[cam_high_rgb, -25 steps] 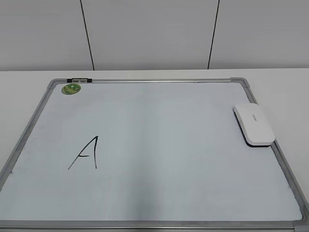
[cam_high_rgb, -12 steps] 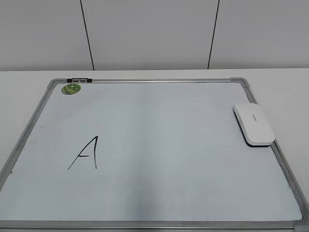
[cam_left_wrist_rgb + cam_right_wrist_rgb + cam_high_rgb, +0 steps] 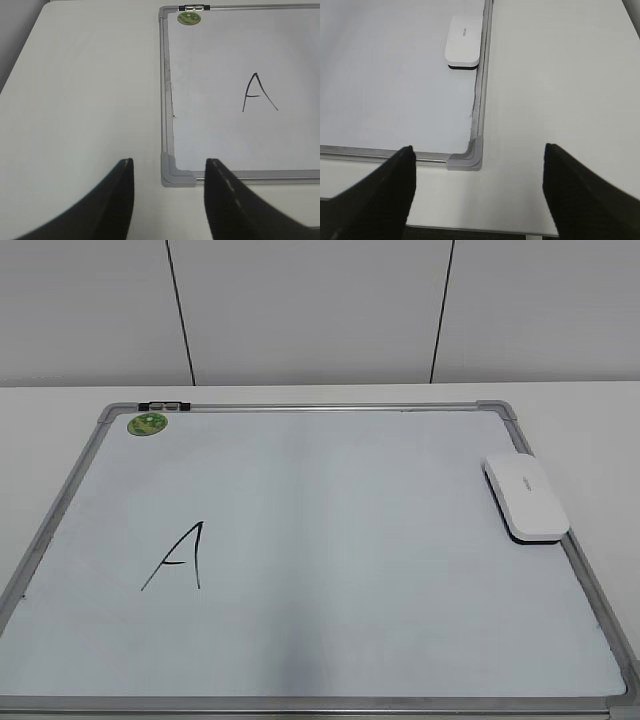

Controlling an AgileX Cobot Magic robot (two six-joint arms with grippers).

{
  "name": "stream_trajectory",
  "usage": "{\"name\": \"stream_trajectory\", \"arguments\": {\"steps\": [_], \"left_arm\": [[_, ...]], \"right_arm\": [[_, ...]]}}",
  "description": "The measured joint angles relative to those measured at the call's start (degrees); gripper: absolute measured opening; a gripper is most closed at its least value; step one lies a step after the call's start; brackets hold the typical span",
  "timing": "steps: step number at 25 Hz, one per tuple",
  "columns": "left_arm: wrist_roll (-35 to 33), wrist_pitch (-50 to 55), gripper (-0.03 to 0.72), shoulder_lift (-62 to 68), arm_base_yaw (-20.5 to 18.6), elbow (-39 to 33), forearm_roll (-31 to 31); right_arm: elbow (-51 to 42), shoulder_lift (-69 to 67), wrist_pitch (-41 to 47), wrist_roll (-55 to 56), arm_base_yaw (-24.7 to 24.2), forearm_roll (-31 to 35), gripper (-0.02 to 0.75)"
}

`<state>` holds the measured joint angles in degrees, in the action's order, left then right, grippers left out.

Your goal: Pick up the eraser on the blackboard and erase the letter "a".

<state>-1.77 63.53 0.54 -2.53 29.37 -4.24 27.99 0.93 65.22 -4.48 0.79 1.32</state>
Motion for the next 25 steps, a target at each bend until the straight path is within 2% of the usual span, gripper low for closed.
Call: {"name": "stream_trajectory", "arguments": {"steps": [25], "left_arm": [[0.0,0.0,0.337,0.0,1.2,0.0,0.0]], "right_arm": [[0.0,0.0,0.0,0.0,0.0,0.0,0.586]]}}
